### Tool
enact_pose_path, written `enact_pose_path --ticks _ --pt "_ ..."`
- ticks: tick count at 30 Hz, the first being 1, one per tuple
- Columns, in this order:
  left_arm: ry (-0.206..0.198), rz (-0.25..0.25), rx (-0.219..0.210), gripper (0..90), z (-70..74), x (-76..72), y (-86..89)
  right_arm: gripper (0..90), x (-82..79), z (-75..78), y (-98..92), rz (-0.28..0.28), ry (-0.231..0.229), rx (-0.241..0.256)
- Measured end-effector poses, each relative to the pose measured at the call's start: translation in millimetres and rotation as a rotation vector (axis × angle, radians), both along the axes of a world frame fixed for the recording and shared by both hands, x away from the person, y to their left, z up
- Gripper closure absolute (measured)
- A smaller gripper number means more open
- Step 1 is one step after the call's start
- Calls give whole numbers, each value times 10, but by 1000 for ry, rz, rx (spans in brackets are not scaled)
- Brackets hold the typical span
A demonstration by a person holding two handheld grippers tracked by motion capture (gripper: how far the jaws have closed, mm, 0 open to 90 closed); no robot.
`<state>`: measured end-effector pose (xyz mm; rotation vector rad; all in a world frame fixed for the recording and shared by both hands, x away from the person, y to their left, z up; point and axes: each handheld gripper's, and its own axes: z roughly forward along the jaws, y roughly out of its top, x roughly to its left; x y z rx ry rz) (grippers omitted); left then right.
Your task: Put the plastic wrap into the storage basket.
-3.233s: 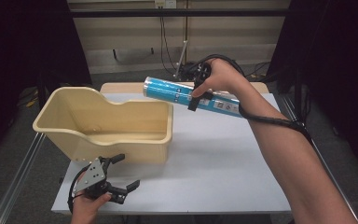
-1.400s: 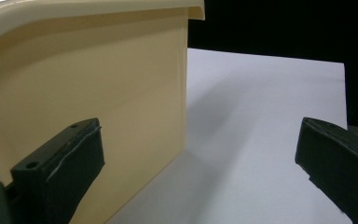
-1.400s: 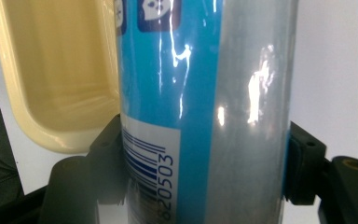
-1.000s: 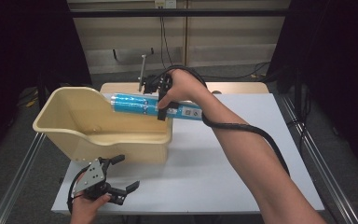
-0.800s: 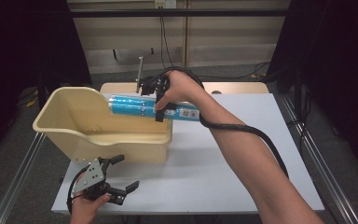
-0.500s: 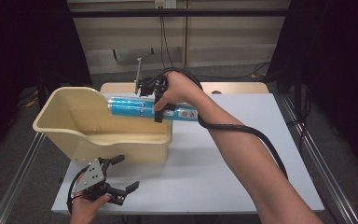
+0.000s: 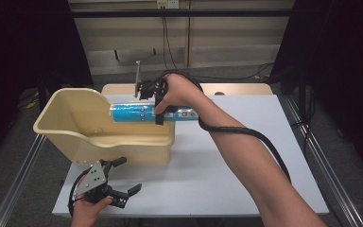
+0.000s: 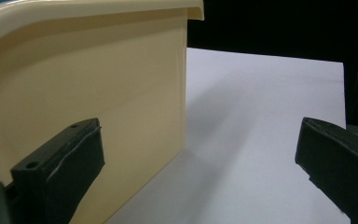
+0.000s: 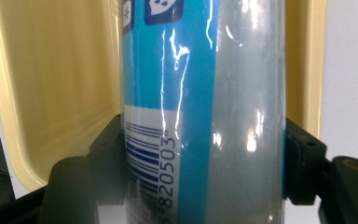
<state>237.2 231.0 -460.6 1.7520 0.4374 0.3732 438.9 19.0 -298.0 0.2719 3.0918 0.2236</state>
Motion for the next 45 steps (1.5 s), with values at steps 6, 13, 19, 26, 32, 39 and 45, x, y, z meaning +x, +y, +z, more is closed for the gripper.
enact_pose_path --ticks 6,13,19,26,32,39,45 --pt "5 5 -13 8 -12 -4 -10 239 14 110 -19 -33 -28 70" --pt "5 -3 0 8 -7 -19 -20 115 -32 648 -173 -76 -65 136" --pt "6 -7 -1 8 4 -26 -48 66 -55 776 -471 -130 -118 245" --pt "13 -14 8 8 -7 -19 -68 25 -120 847 -859 -203 -130 312" --pt "13 -4 6 8 -15 -16 -75 16 -148 751 -1346 -259 -126 361" --pt "26 -22 27 9 -13 4 -93 8 -218 567 -1796 -300 -124 415" --pt "26 -15 36 9 -28 13 -132 5 -312 411 -2029 -311 -134 424"
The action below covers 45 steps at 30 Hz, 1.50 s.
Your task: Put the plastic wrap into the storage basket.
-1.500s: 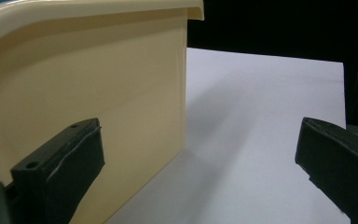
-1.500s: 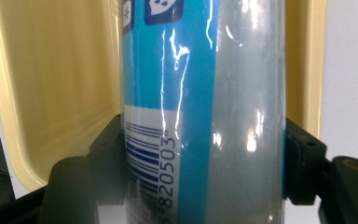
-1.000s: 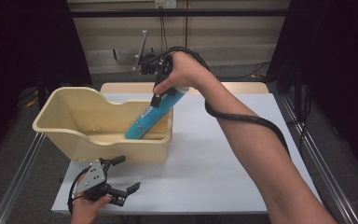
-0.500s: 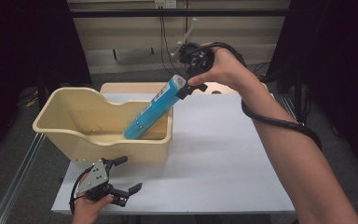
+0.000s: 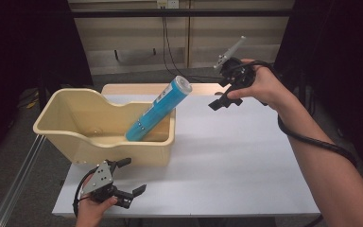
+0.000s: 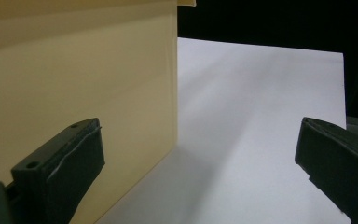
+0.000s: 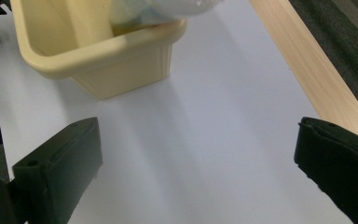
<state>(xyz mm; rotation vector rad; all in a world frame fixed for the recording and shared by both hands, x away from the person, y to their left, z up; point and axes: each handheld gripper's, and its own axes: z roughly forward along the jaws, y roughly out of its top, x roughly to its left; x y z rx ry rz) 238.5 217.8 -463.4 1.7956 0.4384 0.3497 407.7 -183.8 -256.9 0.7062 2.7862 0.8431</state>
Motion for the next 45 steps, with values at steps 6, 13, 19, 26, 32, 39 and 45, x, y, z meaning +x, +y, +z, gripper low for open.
enact_pose_path --ticks 6,13,19,26,32,39,45 --pt "3 0 -1 9 -6 3 -11 5 -125 -153 -169 3 -16 29" --pt "4 -1 6 9 -7 3 -21 3 -248 -349 -365 2 -31 55" --pt "4 -1 8 9 -10 10 -26 1 -381 -514 -521 -17 -69 126" --pt "3 -3 9 9 -6 11 -35 0 -563 -759 -721 -40 -98 222" --pt "5 -6 13 9 -10 13 -47 0 -708 -983 -905 -78 -103 268" --pt "6 -5 12 9 -10 11 -54 0 -922 -1189 -1101 -111 -147 350" --pt "7 -3 10 9 -11 11 -57 0 -1135 -1374 -1270 -152 -187 433"
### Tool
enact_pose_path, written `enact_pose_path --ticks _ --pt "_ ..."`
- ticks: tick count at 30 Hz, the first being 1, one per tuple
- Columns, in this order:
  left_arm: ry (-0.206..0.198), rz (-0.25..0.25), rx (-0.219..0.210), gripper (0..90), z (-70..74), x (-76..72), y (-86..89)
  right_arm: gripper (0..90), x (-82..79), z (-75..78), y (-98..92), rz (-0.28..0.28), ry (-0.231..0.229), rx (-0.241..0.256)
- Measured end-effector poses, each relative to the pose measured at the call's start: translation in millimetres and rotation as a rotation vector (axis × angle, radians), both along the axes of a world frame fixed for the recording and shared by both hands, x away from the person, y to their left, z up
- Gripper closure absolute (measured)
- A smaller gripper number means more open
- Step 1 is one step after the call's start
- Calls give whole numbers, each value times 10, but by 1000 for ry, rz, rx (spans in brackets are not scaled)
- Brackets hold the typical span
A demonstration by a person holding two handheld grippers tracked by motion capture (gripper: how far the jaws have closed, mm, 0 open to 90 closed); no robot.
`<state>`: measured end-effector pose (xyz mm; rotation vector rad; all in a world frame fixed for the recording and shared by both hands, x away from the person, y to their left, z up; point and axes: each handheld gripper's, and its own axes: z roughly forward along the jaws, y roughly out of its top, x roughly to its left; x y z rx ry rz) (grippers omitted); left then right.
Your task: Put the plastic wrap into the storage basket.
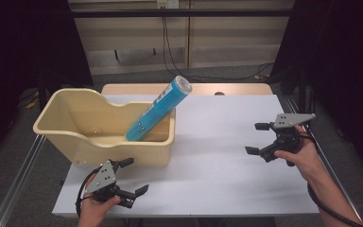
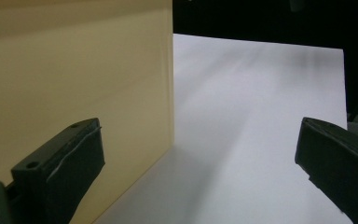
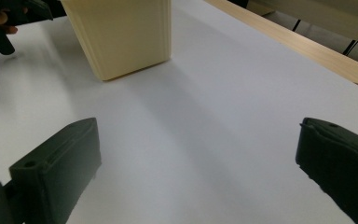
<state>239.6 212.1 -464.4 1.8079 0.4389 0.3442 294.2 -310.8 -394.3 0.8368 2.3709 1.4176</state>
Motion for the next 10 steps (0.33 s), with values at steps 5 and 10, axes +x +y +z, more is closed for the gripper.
enact_pose_path --ticks 5,10 --pt "0 0 1 9 -1 3 -7 0 -168 -156 -123 -30 -18 54" --pt "0 4 -2 9 -2 12 -9 0 -292 -290 -210 -46 -39 102"
